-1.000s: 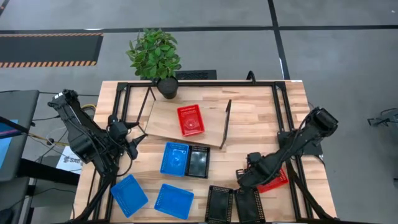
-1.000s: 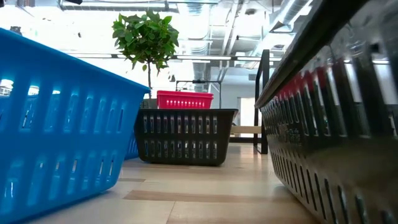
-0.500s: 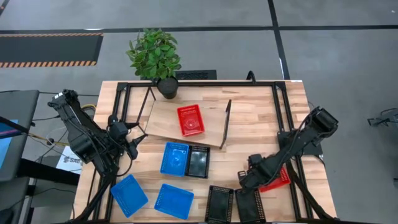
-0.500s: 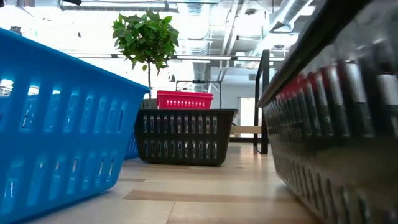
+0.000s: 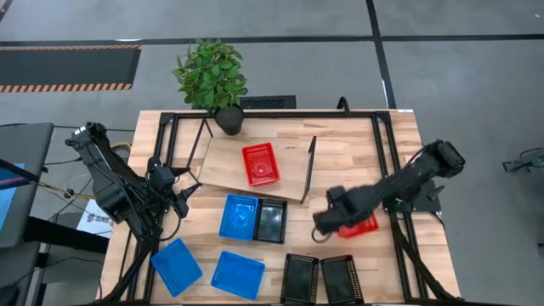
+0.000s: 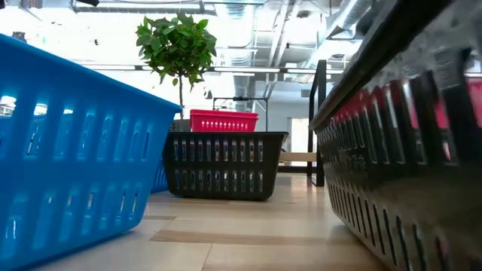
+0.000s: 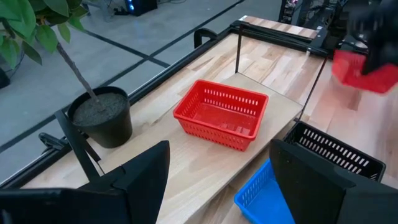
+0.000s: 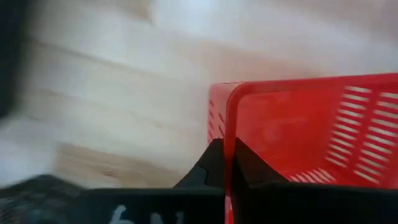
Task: Stack baskets on shelf by color
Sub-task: Stack the red basket on top of the stacked red basket on the shelf
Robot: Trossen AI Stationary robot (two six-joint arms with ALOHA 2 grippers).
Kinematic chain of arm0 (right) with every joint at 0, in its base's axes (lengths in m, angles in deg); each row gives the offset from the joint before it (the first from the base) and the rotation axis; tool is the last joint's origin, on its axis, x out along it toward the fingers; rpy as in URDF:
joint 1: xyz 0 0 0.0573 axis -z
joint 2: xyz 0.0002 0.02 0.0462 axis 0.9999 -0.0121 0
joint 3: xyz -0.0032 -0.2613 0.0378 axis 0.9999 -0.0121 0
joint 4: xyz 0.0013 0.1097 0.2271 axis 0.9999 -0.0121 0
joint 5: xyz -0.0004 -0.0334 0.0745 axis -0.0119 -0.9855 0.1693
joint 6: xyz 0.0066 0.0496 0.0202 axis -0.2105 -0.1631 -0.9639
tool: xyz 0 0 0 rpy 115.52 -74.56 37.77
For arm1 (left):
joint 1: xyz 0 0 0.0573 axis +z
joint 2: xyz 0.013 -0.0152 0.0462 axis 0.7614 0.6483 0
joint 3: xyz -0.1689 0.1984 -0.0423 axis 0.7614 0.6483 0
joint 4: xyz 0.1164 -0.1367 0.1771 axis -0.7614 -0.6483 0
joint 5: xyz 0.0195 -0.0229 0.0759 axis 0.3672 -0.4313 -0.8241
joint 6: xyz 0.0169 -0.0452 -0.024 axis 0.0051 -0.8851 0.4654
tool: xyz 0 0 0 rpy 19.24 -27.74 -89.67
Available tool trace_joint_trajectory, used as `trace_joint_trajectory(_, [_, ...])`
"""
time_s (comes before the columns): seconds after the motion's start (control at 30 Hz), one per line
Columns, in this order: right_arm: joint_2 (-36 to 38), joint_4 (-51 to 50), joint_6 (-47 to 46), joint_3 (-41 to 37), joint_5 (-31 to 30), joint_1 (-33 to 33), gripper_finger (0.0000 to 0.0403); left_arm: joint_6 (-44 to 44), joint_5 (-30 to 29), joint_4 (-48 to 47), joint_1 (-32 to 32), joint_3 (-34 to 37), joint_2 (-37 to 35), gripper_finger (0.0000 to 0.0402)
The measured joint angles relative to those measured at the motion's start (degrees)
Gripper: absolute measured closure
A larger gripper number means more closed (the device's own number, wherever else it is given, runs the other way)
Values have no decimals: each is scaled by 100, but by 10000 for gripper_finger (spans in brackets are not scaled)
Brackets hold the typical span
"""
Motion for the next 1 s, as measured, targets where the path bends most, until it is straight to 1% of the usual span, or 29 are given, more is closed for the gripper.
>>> trace_joint_trajectory(0.13, [115,-1133,876,1215,-792,427,398,-1,4,0,1,0,0,136])
trace_joint_trajectory(0.3, [-124,-2055,2422,3029,-1788,996,400,-2,6,0,0,0,2,136])
trace_joint_trajectory(0.33, [-202,-2085,2858,3368,-1997,1105,400,-2,6,0,0,0,2,136])
trace_joint_trajectory(0.43, [-484,-1922,4556,4289,-2510,1451,400,-36,6,0,2,0,1,136])
trace_joint_trajectory(0.5, [-713,-1629,5839,4743,-2657,1699,400,-106,6,0,4,0,0,136])
trace_joint_trajectory(0.6, [-1134,-921,7874,5108,-2629,2018,400,-134,29,-2,4,0,0,136])
trace_joint_trajectory(0.7, [-1571,-74,9954,5152,-2344,2182,400,-235,68,1,4,0,2,136])
trace_joint_trajectory(0.77, [-1923,363,11119,5163,-2201,2215,399,-293,71,0,4,0,0,136])
trace_joint_trajectory(0.8, [-2104,442,11555,5161,-2188,2215,398,-300,93,2,4,0,2,136])
trace_joint_trajectory(0.87, [-2476,418,12159,5153,-2196,2194,398,-300,143,-2,4,0,0,136])
trace_joint_trajectory(0.9, [-2644,412,12302,5152,-2193,2167,398,-289,174,1,4,0,1,136])
trace_joint_trajectory(0.93, [-2796,420,12347,5152,-2187,2146,398,-284,196,0,4,0,2,136])
trace_joint_trajectory(1.0, [-3035,427,12322,5152,-1993,2137,398,-287,197,-2,4,0,0,136])
